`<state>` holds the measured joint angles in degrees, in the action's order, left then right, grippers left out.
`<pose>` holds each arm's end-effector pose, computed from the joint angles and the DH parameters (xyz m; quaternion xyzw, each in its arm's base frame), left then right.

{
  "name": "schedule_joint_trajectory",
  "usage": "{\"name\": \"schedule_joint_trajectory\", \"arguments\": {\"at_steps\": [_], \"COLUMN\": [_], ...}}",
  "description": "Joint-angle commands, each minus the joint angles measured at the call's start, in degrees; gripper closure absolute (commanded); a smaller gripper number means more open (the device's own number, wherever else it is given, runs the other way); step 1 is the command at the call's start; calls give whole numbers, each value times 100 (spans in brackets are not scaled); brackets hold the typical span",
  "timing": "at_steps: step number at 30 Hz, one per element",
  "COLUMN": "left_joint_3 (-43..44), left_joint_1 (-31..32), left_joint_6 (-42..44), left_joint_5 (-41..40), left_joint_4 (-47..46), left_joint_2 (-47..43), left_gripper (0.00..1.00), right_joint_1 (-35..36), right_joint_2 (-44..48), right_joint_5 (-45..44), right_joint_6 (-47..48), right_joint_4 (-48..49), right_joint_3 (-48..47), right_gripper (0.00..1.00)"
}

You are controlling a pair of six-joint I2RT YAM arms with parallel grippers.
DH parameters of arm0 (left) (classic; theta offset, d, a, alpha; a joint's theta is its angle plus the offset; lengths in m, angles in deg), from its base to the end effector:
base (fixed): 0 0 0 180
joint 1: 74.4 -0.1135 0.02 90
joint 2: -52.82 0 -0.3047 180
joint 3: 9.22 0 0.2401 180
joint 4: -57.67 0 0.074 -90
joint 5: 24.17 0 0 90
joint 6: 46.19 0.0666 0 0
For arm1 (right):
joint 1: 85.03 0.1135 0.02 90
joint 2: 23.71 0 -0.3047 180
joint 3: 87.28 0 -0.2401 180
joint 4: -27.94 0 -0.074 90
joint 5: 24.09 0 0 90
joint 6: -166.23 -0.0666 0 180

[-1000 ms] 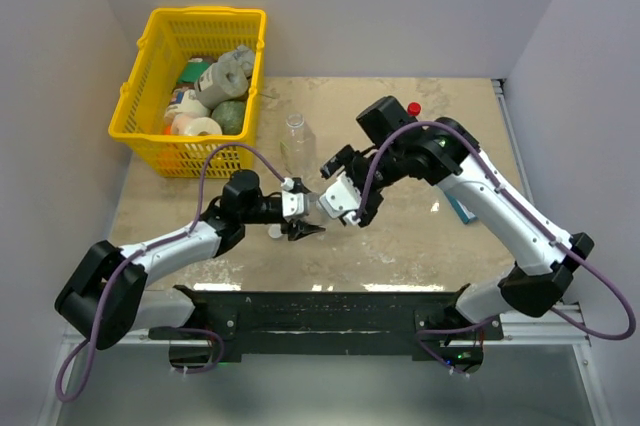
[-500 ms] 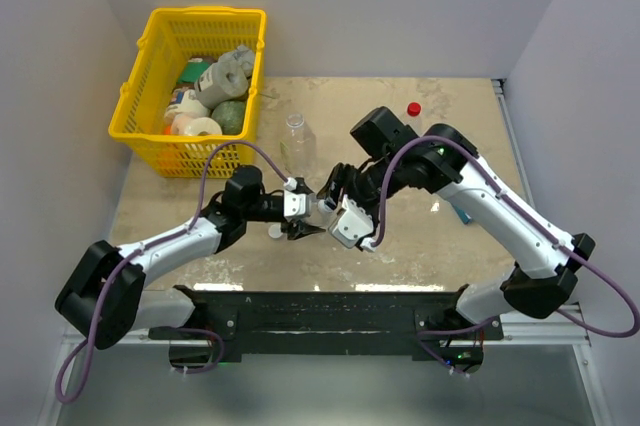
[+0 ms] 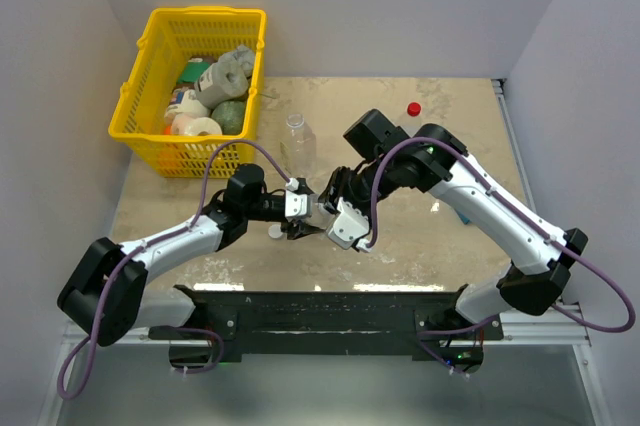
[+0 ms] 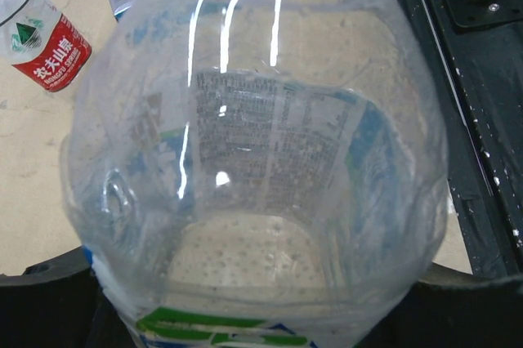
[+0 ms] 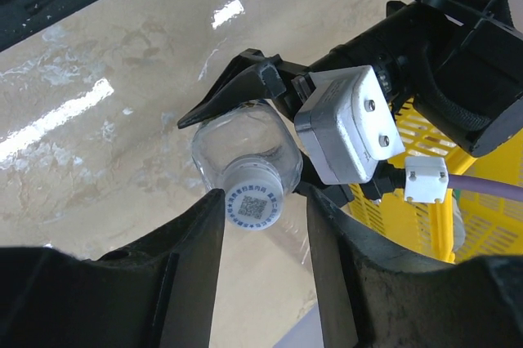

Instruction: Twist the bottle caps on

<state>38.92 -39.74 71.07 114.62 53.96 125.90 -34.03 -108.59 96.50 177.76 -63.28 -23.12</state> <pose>0.1845 -0.1885 0.2611 0.5867 0.5245 -0.3733 0.4913 0.1397 0.2264 0.4265 -0.9217 0.1556 0.1249 0.3327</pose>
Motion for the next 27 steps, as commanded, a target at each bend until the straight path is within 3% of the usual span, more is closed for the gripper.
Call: {"name": "schedule_joint_trajectory", "arguments": {"at_steps": [1, 10, 20, 27], "left_joint_3": [289, 272, 228, 210], "left_joint_1": [24, 15, 15, 24], "left_joint_6": [218, 200, 130, 121], "left_joint_5": [157, 104, 34, 42], "left_joint_4": [-63, -160, -336, -362], "left_joint_2": [22, 57, 75, 75], "left_gripper": [100, 100, 100, 100], "right_joint_1": [24, 24, 24, 15], "right_joint_2": [-37, -72, -64, -169], "right_joint_5": [-114, -299, -448, -492], "right_joint_6": [129, 174, 182, 103], "right_joint_4": [-437, -437, -455, -446], "right_joint_3": [37, 125, 301, 231], "right_gripper": [54, 57, 54, 66]}}
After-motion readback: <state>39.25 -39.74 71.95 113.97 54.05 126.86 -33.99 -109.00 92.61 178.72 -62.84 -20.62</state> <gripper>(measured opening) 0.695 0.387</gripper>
